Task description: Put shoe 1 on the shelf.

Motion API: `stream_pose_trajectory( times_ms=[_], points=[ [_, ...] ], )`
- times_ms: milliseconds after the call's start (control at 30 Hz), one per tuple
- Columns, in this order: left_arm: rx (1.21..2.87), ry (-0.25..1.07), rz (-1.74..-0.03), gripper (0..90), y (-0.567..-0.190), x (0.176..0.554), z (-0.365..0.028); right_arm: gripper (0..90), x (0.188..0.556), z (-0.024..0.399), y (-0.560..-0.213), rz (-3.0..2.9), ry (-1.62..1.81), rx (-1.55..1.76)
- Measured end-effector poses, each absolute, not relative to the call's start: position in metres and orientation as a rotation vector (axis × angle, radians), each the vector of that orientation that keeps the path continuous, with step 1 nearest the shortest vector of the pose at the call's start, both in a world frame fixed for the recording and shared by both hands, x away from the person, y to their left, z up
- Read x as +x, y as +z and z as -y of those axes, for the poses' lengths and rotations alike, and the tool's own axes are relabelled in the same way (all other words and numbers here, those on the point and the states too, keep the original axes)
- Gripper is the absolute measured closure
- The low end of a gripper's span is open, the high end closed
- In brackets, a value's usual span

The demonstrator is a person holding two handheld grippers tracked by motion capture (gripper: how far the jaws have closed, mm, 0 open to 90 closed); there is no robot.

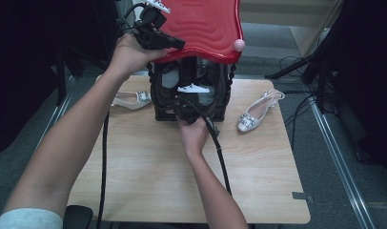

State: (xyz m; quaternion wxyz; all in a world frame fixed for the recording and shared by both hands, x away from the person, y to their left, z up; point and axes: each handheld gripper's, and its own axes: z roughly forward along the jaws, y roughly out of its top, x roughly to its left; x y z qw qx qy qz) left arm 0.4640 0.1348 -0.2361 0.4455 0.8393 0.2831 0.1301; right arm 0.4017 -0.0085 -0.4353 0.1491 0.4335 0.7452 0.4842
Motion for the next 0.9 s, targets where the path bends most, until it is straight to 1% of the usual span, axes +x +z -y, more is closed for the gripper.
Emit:
stream_pose_trajectory(
  times_ms=[167,300,400,667,900],
  points=[
    [2.078,0.325,-0.702,90.0,-0.236,0.464,-0.135,90.0,0.407,-0.001,-0.435,-2.144,1.359,1.259],
    [2.08,0.324,-0.696,89.9,-0.236,0.464,-0.135,90.0,0.411,-0.003,-0.443,-2.152,1.348,1.312],
    [2.076,0.321,-0.695,89.9,-0.237,0.464,-0.135,90.0,0.403,-0.001,-0.442,-2.138,1.41,1.284],
    [2.075,0.321,-0.702,89.7,-0.237,0.464,-0.135,90.0,0.389,0.006,-0.434,-2.167,1.438,1.222],
    [2.073,0.32,-0.705,89.3,-0.237,0.465,-0.135,90.0,0.371,0.019,-0.438,-2.23,1.476,1.175]
  ],
)
